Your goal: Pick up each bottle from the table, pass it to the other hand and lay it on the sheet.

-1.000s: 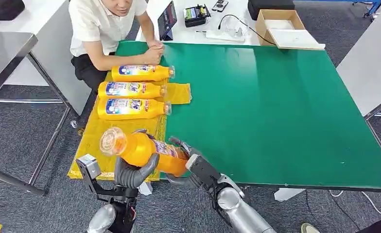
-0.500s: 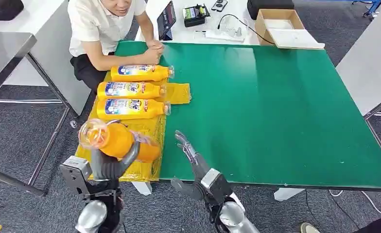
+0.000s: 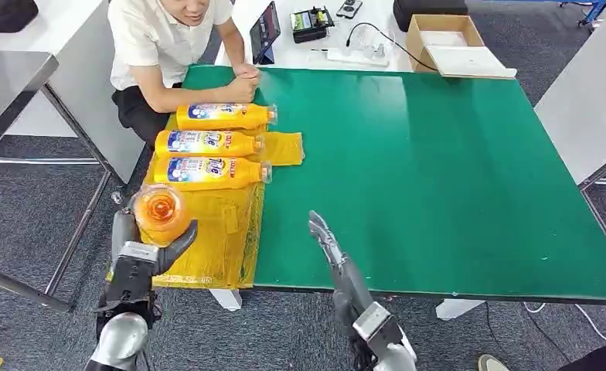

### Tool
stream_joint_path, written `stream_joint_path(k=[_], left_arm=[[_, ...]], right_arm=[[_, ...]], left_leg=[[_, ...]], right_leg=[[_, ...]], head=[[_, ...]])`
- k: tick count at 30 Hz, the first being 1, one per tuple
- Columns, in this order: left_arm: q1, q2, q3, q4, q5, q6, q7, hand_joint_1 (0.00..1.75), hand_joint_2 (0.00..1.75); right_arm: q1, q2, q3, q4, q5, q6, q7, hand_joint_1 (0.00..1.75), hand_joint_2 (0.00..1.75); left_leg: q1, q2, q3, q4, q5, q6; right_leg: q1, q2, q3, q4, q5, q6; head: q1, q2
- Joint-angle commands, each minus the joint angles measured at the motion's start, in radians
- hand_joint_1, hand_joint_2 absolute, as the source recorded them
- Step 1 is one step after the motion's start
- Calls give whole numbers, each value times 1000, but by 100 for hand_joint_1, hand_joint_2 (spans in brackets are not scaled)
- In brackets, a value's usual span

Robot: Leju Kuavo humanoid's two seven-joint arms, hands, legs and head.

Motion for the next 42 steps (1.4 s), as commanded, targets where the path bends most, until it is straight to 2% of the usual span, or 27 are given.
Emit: stream_joint_path(k=[1,5,6,8,12,14,16,19,20,25,29,33,34,35,42], left_arm=[[-278,28,24,471,-84,-138,72,175,175],[-286,23,21,500,-97,-134,73,175,175],[-308,47,-27,538,-198,-155,142,175,175],[-401,59,-101,704,-369,-190,250,175,175],[-587,6,-104,1094,-441,-241,282,175,175],[-629,-5,-113,1172,-458,-246,274,175,175],[-653,-14,-129,1203,-485,-245,290,175,175],[-702,-21,-244,1251,-633,-326,406,175,175],[-709,-27,-246,1261,-643,-348,418,175,175],[-702,-34,-227,1273,-634,-357,421,175,175],[-702,-34,-227,1273,-634,-357,421,175,175],[-676,-45,-146,1268,-553,-374,357,173,175],[-668,-48,-129,1264,-531,-375,329,26,175],[-663,-54,-112,1258,-509,-363,303,0,175],[-675,-75,-108,1258,-485,-372,270,0,175]], right_arm=[[-46,22,-45,57,-14,56,-7,0,0],[-48,22,-43,61,-14,57,-8,0,0],[-51,23,-44,64,-18,64,-8,0,0],[-65,27,-43,76,-24,79,2,0,0],[-121,47,-28,142,-31,110,18,0,0],[-131,59,-15,163,-39,123,15,0,0],[-133,64,-4,175,-45,126,12,0,0],[-132,71,8,196,-48,125,10,0,0],[-134,74,10,207,-52,127,10,0,0],[-141,81,16,225,-55,125,8,0,0],[-141,81,16,225,-55,125,8,0,0],[-142,80,16,232,-59,122,7,0,0],[-143,81,15,237,-63,122,5,0,0],[-145,80,16,242,-65,121,5,0,0],[-150,84,16,253,-67,116,0,0,0]], left_leg=[[-1,-3,4,-2,2,1],[0,0,5,-2,2,0],[0,1,3,-2,2,0],[0,-1,4,-2,3,0],[-1,-5,6,-3,5,1],[0,-1,6,-3,4,1],[0,1,6,-2,4,0],[0,1,8,-2,4,0],[0,0,7,-2,5,-1],[0,5,9,-3,4,-1],[1,4,8,-2,5,-1],[0,5,8,-2,6,-1],[1,4,7,-2,6,-2],[0,5,8,-3,6,-1],[0,1,9,-3,6,0]], right_leg=[[0,-5,5,-1,0,-2],[1,-2,5,-2,2,-4],[1,-1,3,-1,2,-4],[1,-3,4,-1,2,-4],[0,-8,8,-2,2,-5],[1,-4,7,-2,3,-5],[1,-1,6,-1,4,-4],[2,-3,7,-1,5,-6],[1,-3,6,0,5,-6],[2,1,7,-1,6,-7],[2,0,6,0,5,-6],[2,1,7,0,6,-7],[2,1,5,1,6,-6],[2,2,7,-1,6,-7],[2,-2,9,-1,5,-6]], head=[[1,0],[0,0],[0,0],[0,0],[0,0],[1,0],[1,0],[0,0],[0,0],[0,0],[0,0],[0,0],[1,0],[0,0],[0,0]])
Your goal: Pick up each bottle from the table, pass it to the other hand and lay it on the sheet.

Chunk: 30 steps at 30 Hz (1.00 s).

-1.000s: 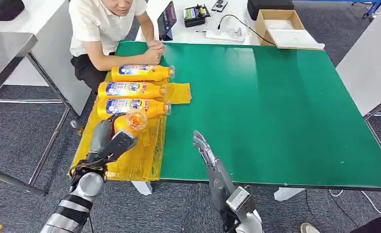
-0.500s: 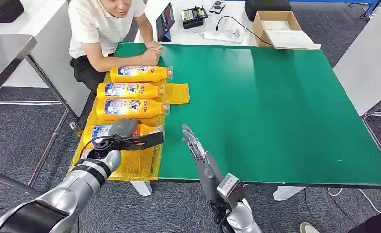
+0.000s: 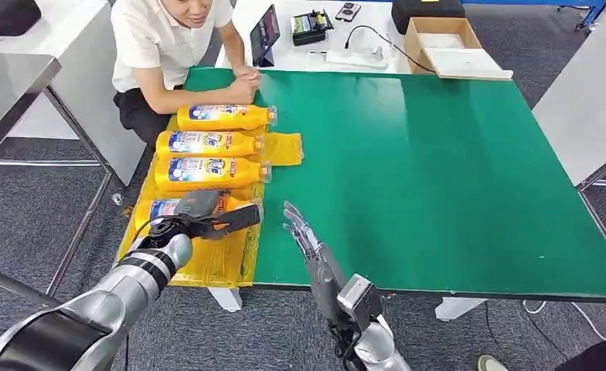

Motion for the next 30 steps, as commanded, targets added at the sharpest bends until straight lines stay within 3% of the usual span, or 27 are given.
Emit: stream_joint_path(k=[1,4,6,8,11,13,16,17,21,30], left_arm=[[19,-31,47,75,17,-19,-33,0,175],[35,-49,93,36,99,9,-108,0,175],[80,-59,95,-38,166,61,-249,0,175],[127,-62,126,-96,332,-93,-371,0,175],[178,-48,88,-191,527,-171,-467,0,175],[200,-33,54,-259,623,-186,-480,0,175],[275,-23,22,-461,708,-57,-535,0,175],[330,-27,40,-575,765,-17,-555,0,175],[523,-14,72,-938,1028,-84,-574,0,175],[563,2,75,-989,1119,-124,-609,0,175]], right_arm=[[-45,-13,16,88,-4,-5,-4,0,0],[-41,-13,18,88,-6,-7,-7,0,0],[-36,-18,19,91,-15,-3,-13,0,0],[-48,-21,28,117,-15,1,-32,0,0],[-62,-28,52,117,-40,-10,-34,0,0],[-66,-32,61,115,-50,-18,-34,0,0],[-54,-41,56,104,-53,-31,-34,0,0],[-44,-45,52,94,-52,-40,-34,0,0],[9,-68,31,39,-48,-55,-34,0,0],[25,-68,14,30,-39,-64,-34,0,0]], left_leg=[[-1,3,6,-4,-1,4],[-1,0,3,-2,0,2],[-1,0,3,-2,-1,2],[-1,0,4,-3,0,3],[-1,0,3,-2,-1,2],[-1,0,3,-1,-1,2],[-1,3,5,-3,-2,4],[-1,0,0,0,-1,2],[-1,1,-2,-1,-2,2],[-1,1,-4,-1,-3,3]], right_leg=[[0,-1,6,-4,-1,-2],[0,-2,4,-2,0,-1],[0,-2,4,-2,0,-1],[-1,-2,5,-3,0,-1],[-1,0,3,-2,0,-1],[0,0,3,-2,0,-1],[0,0,5,-3,-1,-3],[0,-1,-1,-1,-1,-1],[0,-1,-2,-1,-1,0],[0,-2,-4,-1,-2,-2]], head=[[0,0],[0,0],[0,0],[0,0],[-1,0],[0,0],[0,0],[0,0],[0,0],[0,0]])
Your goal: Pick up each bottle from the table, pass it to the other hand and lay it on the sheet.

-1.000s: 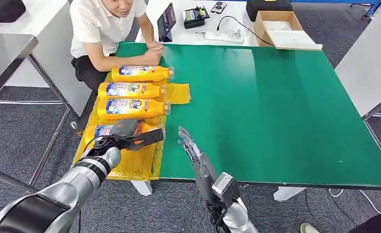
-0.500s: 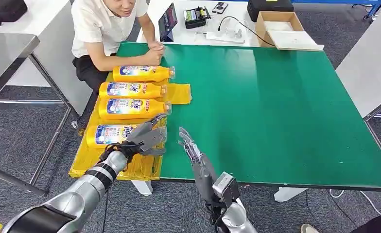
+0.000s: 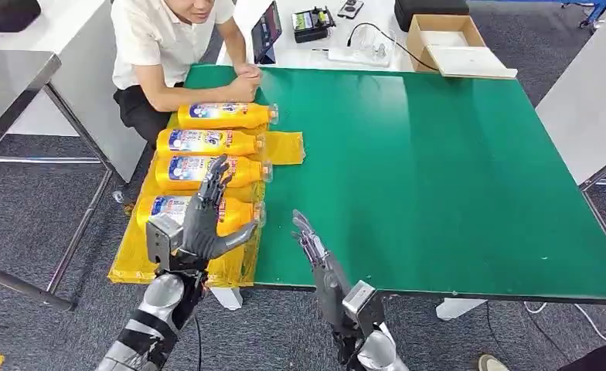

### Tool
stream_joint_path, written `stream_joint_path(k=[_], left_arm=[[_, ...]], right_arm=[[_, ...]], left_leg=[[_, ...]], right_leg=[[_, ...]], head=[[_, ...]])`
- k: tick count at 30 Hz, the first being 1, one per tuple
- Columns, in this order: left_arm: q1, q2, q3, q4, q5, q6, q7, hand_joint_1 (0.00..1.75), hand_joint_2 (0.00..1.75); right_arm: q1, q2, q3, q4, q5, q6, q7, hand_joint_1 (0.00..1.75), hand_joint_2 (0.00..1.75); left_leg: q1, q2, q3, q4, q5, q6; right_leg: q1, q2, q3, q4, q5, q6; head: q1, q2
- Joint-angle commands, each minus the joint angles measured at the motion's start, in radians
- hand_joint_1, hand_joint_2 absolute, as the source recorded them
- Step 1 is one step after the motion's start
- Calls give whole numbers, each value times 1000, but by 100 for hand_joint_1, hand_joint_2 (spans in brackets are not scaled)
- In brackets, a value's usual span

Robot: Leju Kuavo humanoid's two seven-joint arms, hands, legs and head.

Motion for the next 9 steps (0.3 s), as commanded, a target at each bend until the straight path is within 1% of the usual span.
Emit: stream_joint_path(k=[1,3,4,5,6,7,8,9], left_arm=[[93,40,16,-195,95,-37,-43,0,175],[156,1,38,-312,102,48,-82,0,175],[171,-13,31,-347,106,83,-81,0,175],[188,-21,20,-374,135,117,-73,0,175],[190,-20,14,-377,142,121,-68,0,175],[195,-16,3,-382,147,133,-65,0,175],[209,-14,-11,-387,160,159,-58,0,175],[220,-5,-23,-386,165,159,-43,0,175]], right_arm=[[12,-37,-16,-12,11,-15,1,0,0],[35,-44,-28,-49,19,-38,1,0,0],[45,-41,-39,-64,18,-59,1,0,0],[57,-32,-59,-100,13,-128,1,0,0],[59,-32,-63,-110,16,-154,1,0,0],[61,-35,-68,-128,21,-205,1,0,175],[64,-39,-95,-155,16,-294,1,0,175],[68,-36,-131,-175,2,-346,1,0,175]], left_leg=[[-1,4,7,-2,-2,3],[0,4,4,-1,-2,2],[-1,4,6,-1,-3,2],[0,3,3,0,-2,2],[0,2,3,0,-2,2],[0,1,2,0,-2,2],[-1,2,4,0,-3,2],[-1,1,6,0,-4,3]], right_leg=[[1,0,6,-1,-2,-3],[0,2,3,-1,-1,-1],[0,1,4,-1,-2,-2],[0,1,2,0,-2,-1],[1,0,2,0,-2,-1],[0,-1,2,0,-2,-1],[0,-1,3,0,-3,-1],[0,-2,5,0,-4,-2]], head=[[0,0],[0,0],[0,0],[0,0],[0,0],[0,0],[0,0],[0,0]])
